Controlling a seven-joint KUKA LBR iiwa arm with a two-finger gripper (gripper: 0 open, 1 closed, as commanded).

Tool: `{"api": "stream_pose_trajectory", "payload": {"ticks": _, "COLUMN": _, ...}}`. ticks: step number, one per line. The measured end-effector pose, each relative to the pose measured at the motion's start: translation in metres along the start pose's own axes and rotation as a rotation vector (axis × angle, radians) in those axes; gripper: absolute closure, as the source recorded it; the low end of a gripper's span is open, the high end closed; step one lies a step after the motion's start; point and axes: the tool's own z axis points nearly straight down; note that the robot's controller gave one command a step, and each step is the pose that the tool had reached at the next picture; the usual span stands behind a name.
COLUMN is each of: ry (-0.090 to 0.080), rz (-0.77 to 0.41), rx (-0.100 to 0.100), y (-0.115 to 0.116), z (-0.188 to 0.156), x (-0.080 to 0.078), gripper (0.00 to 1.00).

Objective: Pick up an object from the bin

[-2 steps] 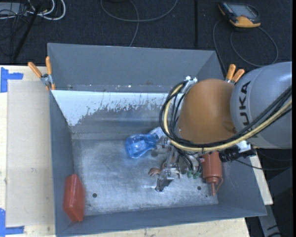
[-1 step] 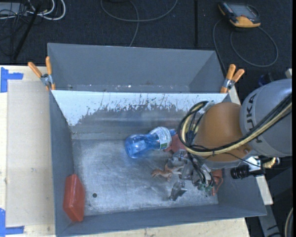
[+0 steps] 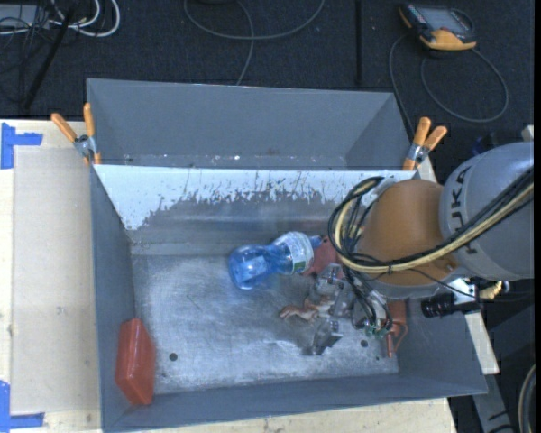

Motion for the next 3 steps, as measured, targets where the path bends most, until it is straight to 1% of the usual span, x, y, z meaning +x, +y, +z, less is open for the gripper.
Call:
{"api": "stream_pose_trajectory", "payload": {"ticks": 1, "ry": 0.009, "rz": -0.101, "rx": 0.008, "y": 0.023, "z": 0.009, "x": -0.026, "gripper": 0.0}}
{"api": "stream_pose_trajectory", "payload": {"ticks": 2, "ry": 0.012, "rz": -0.125, "rx": 0.005, "y": 0.021, "z": 0.01, "x": -0.047, "gripper": 1.0}}
{"api": "stream_pose_trajectory", "payload": {"ticks": 3, "ry": 0.012, "rz": -0.124, "rx": 0.005, "y": 0.021, "z": 0.01, "x": -0.047, "gripper": 1.0}}
